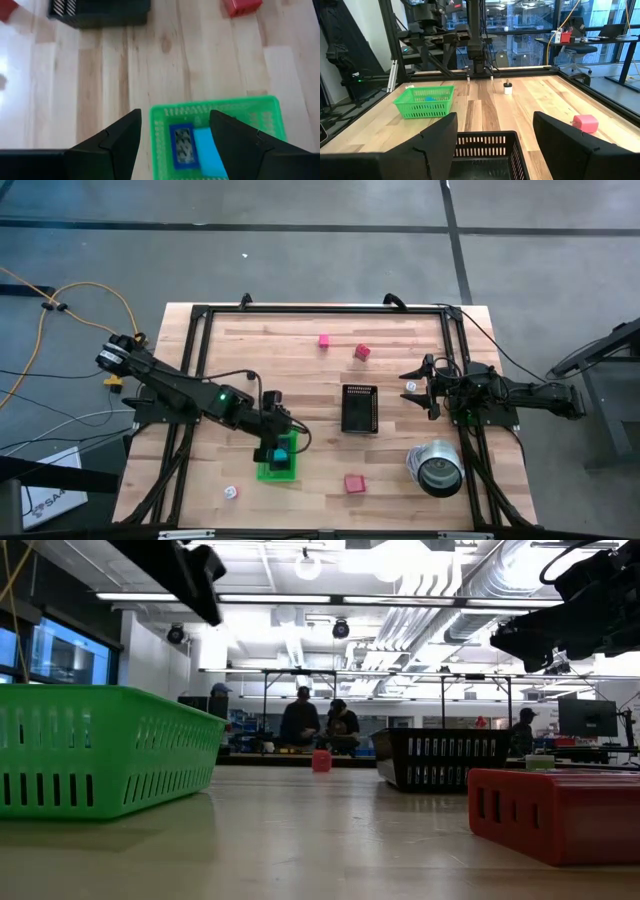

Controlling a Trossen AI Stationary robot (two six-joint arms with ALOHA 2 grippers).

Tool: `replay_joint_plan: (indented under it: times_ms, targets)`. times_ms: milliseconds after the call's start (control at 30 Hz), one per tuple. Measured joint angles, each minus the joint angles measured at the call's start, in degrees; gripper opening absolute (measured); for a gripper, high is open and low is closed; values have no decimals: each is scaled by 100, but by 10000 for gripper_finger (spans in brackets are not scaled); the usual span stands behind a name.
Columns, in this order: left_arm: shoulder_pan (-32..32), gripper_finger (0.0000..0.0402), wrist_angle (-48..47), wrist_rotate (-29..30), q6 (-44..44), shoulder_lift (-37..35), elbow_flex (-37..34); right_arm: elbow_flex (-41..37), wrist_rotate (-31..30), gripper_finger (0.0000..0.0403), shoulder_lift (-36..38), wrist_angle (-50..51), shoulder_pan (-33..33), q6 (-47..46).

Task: Pick & Place Office items
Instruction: Put the white charger adapter into the black bin

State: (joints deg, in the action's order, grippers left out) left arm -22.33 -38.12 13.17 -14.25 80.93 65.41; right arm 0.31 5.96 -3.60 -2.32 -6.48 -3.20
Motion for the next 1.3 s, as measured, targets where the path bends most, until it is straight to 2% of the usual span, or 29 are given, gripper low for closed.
replay_joint_plan:
  times_ms: [67, 200, 467, 800, 1300]
  targets:
    - [160, 228, 95, -131, 162, 0, 0, -2, 2, 248, 0, 1, 0, 0]
    - [562, 228, 417, -764, 453, 0, -95, -2, 0, 248, 0, 0, 0, 0]
    - [1384, 228, 1275, -1891, 698, -249, -876, -2, 1, 248, -1, 1, 0, 0]
    - [1947, 228, 1318, -2013, 839, -1140, -1500, 0, 0, 248, -2, 2, 0, 0]
    - [2609, 228, 1324, -1928, 528, -2511, -2663, 0, 2, 248, -2, 0, 0, 0]
